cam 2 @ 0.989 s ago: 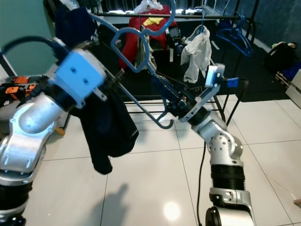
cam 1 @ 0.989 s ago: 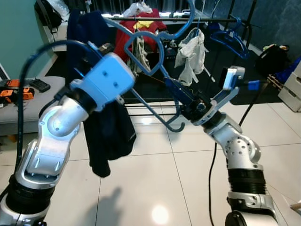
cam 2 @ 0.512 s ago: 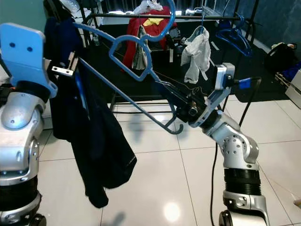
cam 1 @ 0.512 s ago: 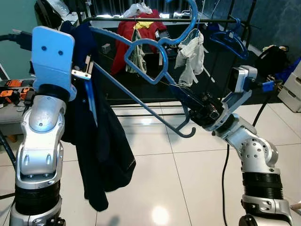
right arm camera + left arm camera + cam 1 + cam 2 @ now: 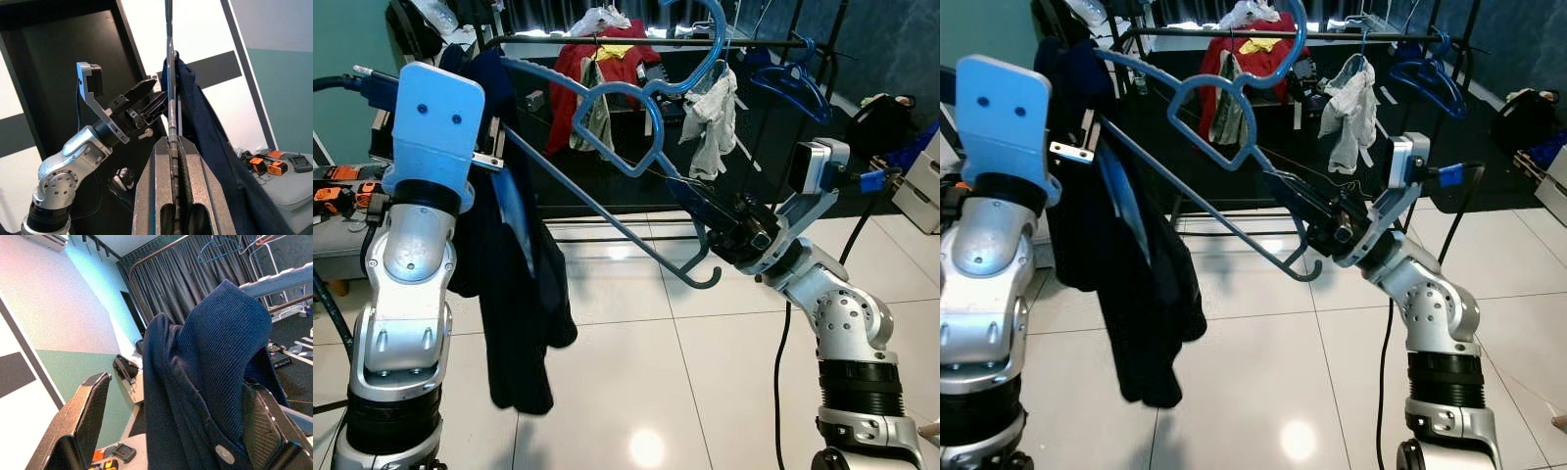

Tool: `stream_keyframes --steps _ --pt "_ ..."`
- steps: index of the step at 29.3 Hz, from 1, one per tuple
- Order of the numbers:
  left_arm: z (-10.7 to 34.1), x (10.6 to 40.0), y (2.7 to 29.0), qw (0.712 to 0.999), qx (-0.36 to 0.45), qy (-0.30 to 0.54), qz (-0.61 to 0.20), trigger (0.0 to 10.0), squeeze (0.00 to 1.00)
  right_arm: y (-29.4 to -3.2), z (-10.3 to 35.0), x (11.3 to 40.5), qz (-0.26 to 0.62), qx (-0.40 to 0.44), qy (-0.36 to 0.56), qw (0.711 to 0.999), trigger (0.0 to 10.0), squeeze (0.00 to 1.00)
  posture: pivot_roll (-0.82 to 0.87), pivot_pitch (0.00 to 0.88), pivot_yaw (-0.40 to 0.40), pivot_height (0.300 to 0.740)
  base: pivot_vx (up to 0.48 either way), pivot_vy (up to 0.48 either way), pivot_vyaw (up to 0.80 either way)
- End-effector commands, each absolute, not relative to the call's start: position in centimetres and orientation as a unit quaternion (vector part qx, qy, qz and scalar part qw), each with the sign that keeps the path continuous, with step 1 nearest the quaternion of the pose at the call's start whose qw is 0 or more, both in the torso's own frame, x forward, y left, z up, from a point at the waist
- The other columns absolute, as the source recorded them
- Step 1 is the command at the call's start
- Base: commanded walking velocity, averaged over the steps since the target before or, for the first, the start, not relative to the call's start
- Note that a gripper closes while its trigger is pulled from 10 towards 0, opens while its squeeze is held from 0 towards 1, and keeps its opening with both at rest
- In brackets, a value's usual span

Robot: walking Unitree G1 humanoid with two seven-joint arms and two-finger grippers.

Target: Hang hanger

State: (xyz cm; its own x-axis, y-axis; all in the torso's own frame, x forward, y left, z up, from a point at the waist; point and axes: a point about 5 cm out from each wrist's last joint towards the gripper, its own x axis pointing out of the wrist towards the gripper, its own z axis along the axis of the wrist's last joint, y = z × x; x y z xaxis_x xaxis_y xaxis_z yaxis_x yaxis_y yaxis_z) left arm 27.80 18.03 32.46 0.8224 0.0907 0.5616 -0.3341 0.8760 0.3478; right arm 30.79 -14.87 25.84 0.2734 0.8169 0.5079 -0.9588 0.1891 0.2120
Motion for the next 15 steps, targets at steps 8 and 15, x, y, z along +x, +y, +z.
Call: stream_keyframes --steps 8,15 --pt "31.96 27.99 17.86 0.929 0.231 -0.263 0.119 0.0 0.0 -14.79 26.9 30.0 0.604 0.247 -0.172 0.738 10.0 0.0 -0.03 0.074 0.019 0.74 0.0 0.0 0.0" --pt "32.0 28.1 17.96 0.93 0.228 -0.261 0.121 0.0 0.0 -14.73 26.97 29.78 0.608 0.245 -0.173 0.735 10.0 0.0 -0.04 0.07 0.023 0.74 0.0 0.0 0.0"
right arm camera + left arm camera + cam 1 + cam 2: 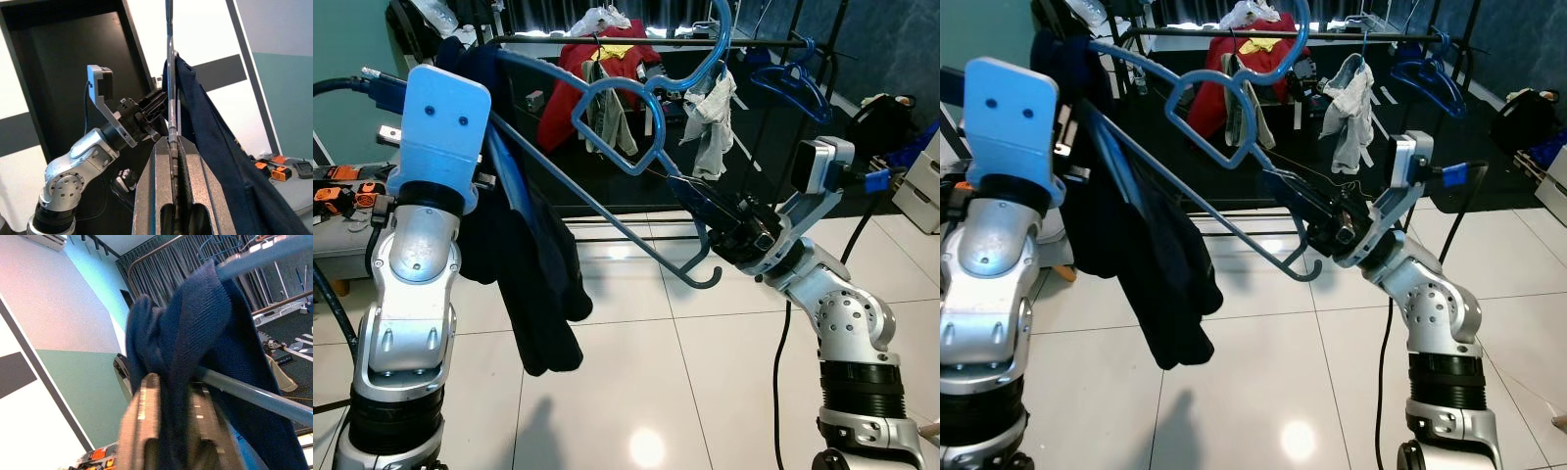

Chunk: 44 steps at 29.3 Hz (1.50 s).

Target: Hang hanger

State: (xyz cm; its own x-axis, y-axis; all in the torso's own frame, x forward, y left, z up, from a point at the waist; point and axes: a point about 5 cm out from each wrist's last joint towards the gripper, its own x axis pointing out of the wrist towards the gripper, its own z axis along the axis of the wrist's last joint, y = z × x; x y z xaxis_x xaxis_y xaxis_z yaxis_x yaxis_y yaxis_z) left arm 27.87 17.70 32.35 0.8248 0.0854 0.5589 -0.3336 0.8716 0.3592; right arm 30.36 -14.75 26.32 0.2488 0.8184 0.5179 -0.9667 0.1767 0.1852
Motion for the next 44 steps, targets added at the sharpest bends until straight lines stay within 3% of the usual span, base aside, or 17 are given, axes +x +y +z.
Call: stream_keyframes --steps 1,7,9,17,19,28,30,31,33,44 --pt "32.0 28.1 18.0 0.93 0.228 -0.261 0.121 0.0 0.0 -14.7 27.0 29.8 0.608 0.245 -0.173 0.735 10.0 0.0 -0.04 0.07 0.023 0.74 0.0 0.0 0.0" --pt "32.3 28.0 18.1 0.928 0.233 -0.266 0.122 0.0 0.0 -14.5 26.1 30.5 0.587 0.218 -0.148 0.765 10.0 0.0 -0.03 0.07 0.02 0.74 0.0 0.0 0.0" --pt "32.4 28.0 18.2 0.926 0.239 -0.268 0.121 0.0 0.0 -14.4 25.4 31.0 0.57 0.19 -0.125 0.789 10.0 0.0 -0.03 0.069 0.016 0.74 0.0 0.0 0.0" --pt "32.5 27.9 18.1 0.921 0.257 -0.269 0.11 0.0 0.0 -14.6 23.9 31.8 0.544 0.142 -0.07 0.824 10.0 0.0 -0.03 0.067 0.011 0.74 0.0 0.0 0.0" --pt "32.4 27.9 17.3 0.92 0.267 -0.275 0.079 0.0 0.0 -14.9 23.2 32.2 0.528 0.116 -0.037 0.841 10.0 0.0 -0.03 0.067 0.009 0.74 0.0 0.0 0.0" --pt "31.6 27.9 14.5 0.921 0.269 -0.281 -0.016 0.0 0.0 -15.2 22.8 32.4 0.518 0.097 -0.02 0.849 10.0 0.0 -0.04 0.068 0.009 0.74 0.0 0.0 0.0" --pt "30.8 27.3 12.0 0.914 0.261 -0.286 -0.117 0.0 0.0 -15.2 23.0 32.4 0.518 0.099 -0.028 0.849 10.0 0.0 -0.03 0.07 0.007 0.74 0.0 0.0 0.0" --pt "30.8 27.3 12.0 0.914 0.261 -0.286 -0.117 0.0 0.0 -15.2 23.0 32.4 0.518 0.099 -0.028 0.849 10.0 0.0 -0.03 0.07 0.007 0.74 0.0 0.0 0.0" --pt "29.6 26.7 10.2 0.906 0.256 -0.275 -0.194 0.0 0.0 -15.1 23.3 32.4 0.521 0.101 -0.04 0.847 10.0 0.0 -0.04 0.074 0.006 0.74 0.0 0.0 0.0" --pt "27.9 25.8 7.9 0.903 0.202 -0.24 -0.293 0.2 0.0 -15.1 24.3 32.3 0.526 0.107 -0.069 0.841 10.0 0.0 -0.05 0.075 0.004 0.74 0.0 0.0 0.0"
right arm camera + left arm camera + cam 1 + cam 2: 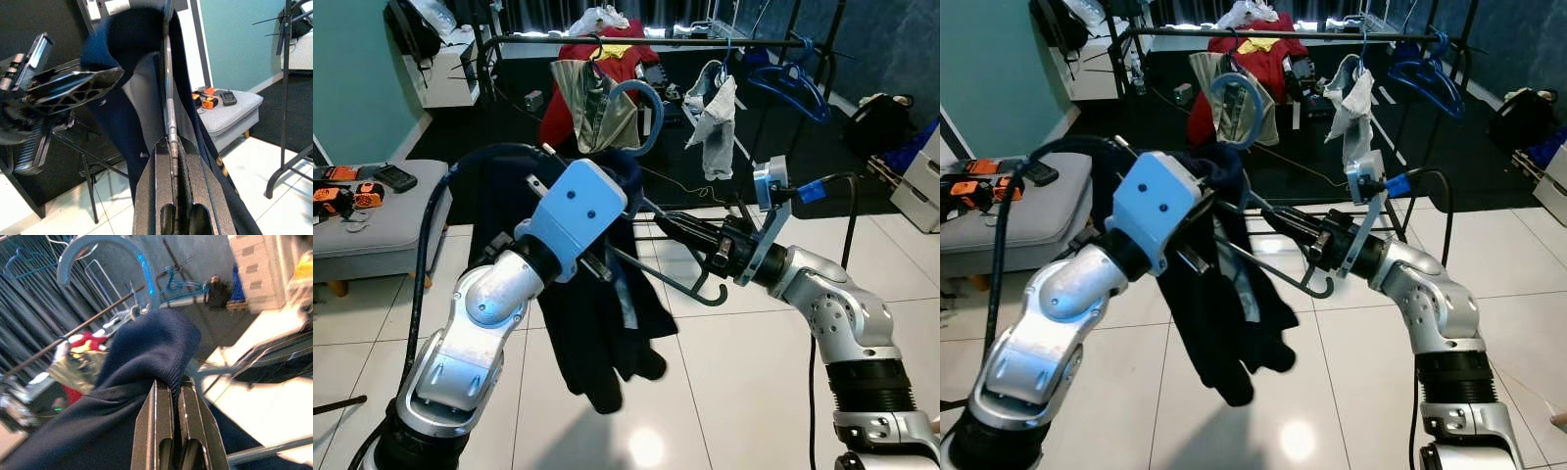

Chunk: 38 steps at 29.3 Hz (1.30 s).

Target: Hang hanger

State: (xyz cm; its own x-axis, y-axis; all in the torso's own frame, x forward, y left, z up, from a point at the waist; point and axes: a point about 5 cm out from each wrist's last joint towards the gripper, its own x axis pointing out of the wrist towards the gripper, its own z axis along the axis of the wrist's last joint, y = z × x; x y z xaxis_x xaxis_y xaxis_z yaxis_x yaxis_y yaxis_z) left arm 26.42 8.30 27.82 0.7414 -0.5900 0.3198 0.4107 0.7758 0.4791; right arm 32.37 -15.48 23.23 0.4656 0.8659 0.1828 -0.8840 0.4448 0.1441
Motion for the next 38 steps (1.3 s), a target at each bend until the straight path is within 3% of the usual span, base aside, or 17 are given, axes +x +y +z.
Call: stream_keyframes --steps 1,2,3,4,5,6,10,11,12,19,20,21,24,25,32,37,38 --pt "28.1 25.4 7.3 0.901 0.168 -0.245 -0.316 0.9 0.0 -15.1 24.5 32.4 0.526 0.109 -0.076 0.84 10.0 0.0 -0.04 0.075 0.004 0.74 0.0 0.0 0.0" --pt "28.3 25.0 6.7 0.899 0.124 -0.248 -0.339 1.3 0.0 -15.0 24.9 32.3 0.528 0.115 -0.088 0.837 10.0 0.0 -0.04 0.075 0.004 0.74 0.0 0.0 0.0" --pt "28.3 24.7 6.4 0.896 0.092 -0.247 -0.357 2.8 0.0 -15.0 25.2 32.3 0.53 0.122 -0.099 0.833 10.0 0.0 -0.05 0.075 0.004 0.74 0.0 0.0 0.0" --pt "28.3 24.7 6.4 0.896 0.092 -0.247 -0.357 2.8 0.0 -15.0 25.2 32.3 0.53 0.122 -0.099 0.833 10.0 0.0 -0.05 0.075 0.004 0.74 0.0 0.0 0.0" --pt "27.9 24.6 6.3 0.895 0.088 -0.237 -0.367 4.6 0.0 -15.0 25.5 32.1 0.537 0.132 -0.109 0.826 10.0 0.0 -0.04 0.075 0.002 0.74 0.0 0.0 0.0" --pt "27.4 24.7 6.3 0.897 0.093 -0.226 -0.368 10.0 0.0 -15.0 25.8 32.0 0.541 0.139 -0.116 0.821 10.0 0.0 -0.05 0.075 0.003 0.74 0.0 0.0 0.0" --pt "26.1 25.5 7.0 0.914 0.1 -0.193 -0.343 10.0 0.04 -15.0 26.5 31.6 0.561 0.158 -0.134 0.802 10.0 0.0 -0.05 0.076 0.003 0.74 0.0 0.0 0.0" --pt "26.0 25.6 7.2 0.916 0.097 -0.188 -0.341 10.0 0.7 -15.1 26.6 31.5 0.565 0.162 -0.137 0.797 10.0 0.0 -0.05 0.077 0.002 0.74 0.0 0.0 0.0" --pt "25.9 25.6 7.3 0.917 0.093 -0.184 -0.341 10.0 1.0 -15.1 26.9 31.4 0.569 0.165 -0.141 0.793 10.0 0.0 -0.05 0.078 0.002 0.74 0.0 0.0 0.0" --pt "25.1 25.5 7.9 0.915 0.132 -0.156 -0.348 10.0 1.0 -15.6 27.4 31.3 0.586 0.163 -0.142 0.781 10.0 0.0 -0.05 0.08 -0.001 0.74 0.0 0.0 0.0" --pt "24.8 25.6 8.2 0.916 0.144 -0.147 -0.345 10.0 0.11 -15.7 27.4 31.2 0.593 0.155 -0.135 0.778 10.0 0.0 -0.05 0.081 0.0 0.74 0.0 0.0 0.0" --pt "24.8 25.8 8.6 0.918 0.151 -0.146 -0.336 10.0 0.0 -15.7 27.3 31.1 0.601 0.148 -0.128 0.775 10.0 0.0 -0.05 0.082 -0.001 0.74 0.0 0.0 0.0" --pt "25.3 25.9 9.2 0.923 0.146 -0.156 -0.321 10.0 0.0 -15.8 27.1 30.9 0.612 0.138 -0.118 0.77 10.0 0.0 -0.05 0.083 -0.001 0.74 0.0 0.0 0.0" --pt "25.5 25.9 9.3 0.923 0.142 -0.16 -0.319 10.0 1.0 -15.8 27.1 30.9 0.614 0.136 -0.117 0.768 10.0 0.0 -0.05 0.083 -0.001 0.74 0.0 0.0 0.0" --pt "27.8 25.1 12.7 0.916 0.135 -0.178 -0.333 10.0 1.0 -17.7 27.0 30.6 0.622 0.109 -0.099 0.769 10.0 0.0 -0.04 0.083 -0.001 0.74 0.0 0.0 0.0" --pt "29.9 22.1 15.7 0.875 0.13 -0.182 -0.429 10.0 1.0 -20.4 27.1 30.5 0.618 0.093 -0.086 0.776 10.0 0.0 -0.04 0.082 -0.002 0.74 0.0 0.0 0.0" --pt "30.4 20.6 16.6 0.851 0.127 -0.173 -0.479 10.0 1.0 -21.2 27.2 30.5 0.613 0.089 -0.083 0.78 10.0 0.0 -0.03 0.08 0.001 0.74 0.0 0.0 0.0"
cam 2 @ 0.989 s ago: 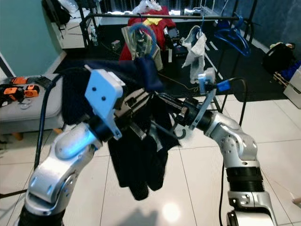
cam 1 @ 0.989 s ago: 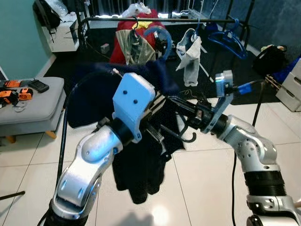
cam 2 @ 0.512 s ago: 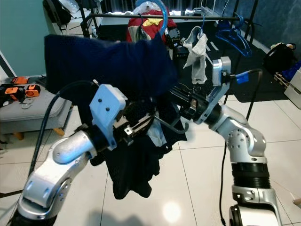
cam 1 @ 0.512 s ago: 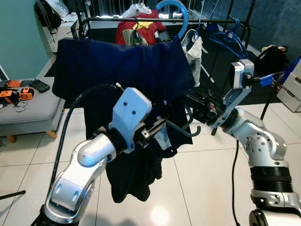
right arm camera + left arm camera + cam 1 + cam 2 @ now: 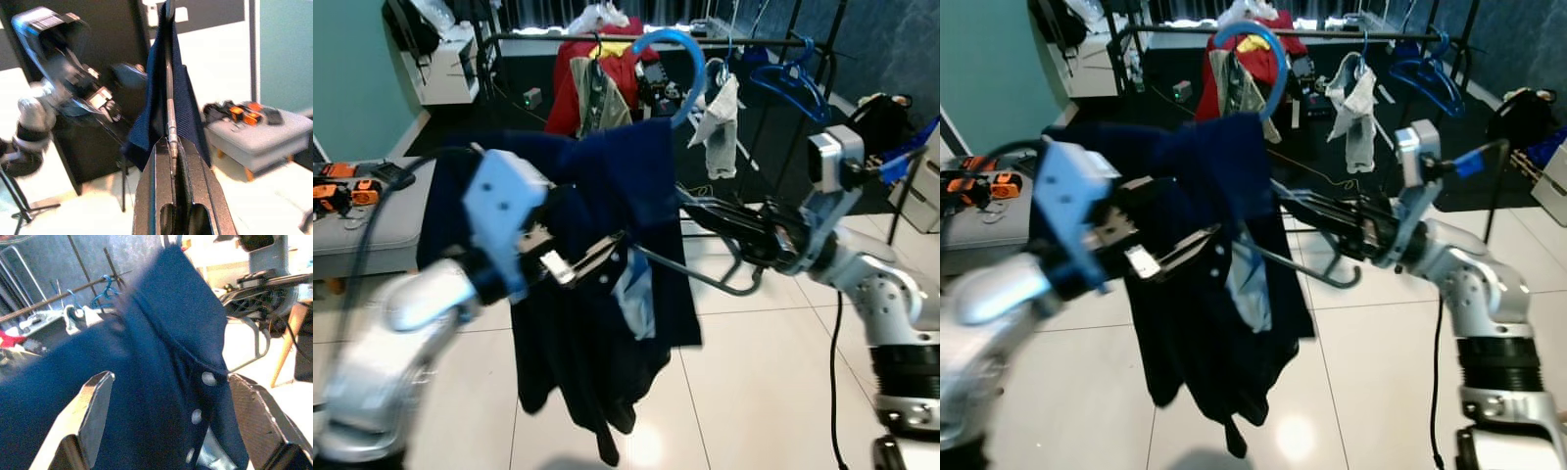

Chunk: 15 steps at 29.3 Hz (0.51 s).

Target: Hang hanger

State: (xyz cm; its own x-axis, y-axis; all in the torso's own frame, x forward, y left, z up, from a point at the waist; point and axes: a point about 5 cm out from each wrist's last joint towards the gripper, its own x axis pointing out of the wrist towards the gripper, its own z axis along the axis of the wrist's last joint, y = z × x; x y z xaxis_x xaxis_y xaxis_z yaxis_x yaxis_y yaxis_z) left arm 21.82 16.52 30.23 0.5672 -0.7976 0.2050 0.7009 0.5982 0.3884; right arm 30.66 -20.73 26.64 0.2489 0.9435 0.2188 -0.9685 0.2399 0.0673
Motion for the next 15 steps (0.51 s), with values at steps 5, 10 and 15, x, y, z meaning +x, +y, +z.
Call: stream_keyframes --steps 5,10,15 --pt "30.8 17.8 17.3 0.794 0.13 -0.143 -0.576 10.0 1.0 -22.3 27.2 30.5 0.605 0.085 -0.081 0.787 10.0 0.0 -0.03 0.077 0.005 0.74 0.0 0.0 0.0" --pt "31.6 19.4 18.8 0.823 0.211 -0.139 -0.509 10.0 1.0 -22.2 26.8 29.9 0.635 0.078 -0.058 0.767 10.0 0.0 -0.03 0.068 0.006 0.74 0.0 0.0 0.0" --pt "32.5 22.5 19.8 0.864 0.258 -0.146 -0.407 10.0 0.03 -21.0 25.4 29.1 0.679 0.05 -0.005 0.733 10.0 0.0 -0.04 0.065 0.009 0.74 0.0 0.0 0.0"
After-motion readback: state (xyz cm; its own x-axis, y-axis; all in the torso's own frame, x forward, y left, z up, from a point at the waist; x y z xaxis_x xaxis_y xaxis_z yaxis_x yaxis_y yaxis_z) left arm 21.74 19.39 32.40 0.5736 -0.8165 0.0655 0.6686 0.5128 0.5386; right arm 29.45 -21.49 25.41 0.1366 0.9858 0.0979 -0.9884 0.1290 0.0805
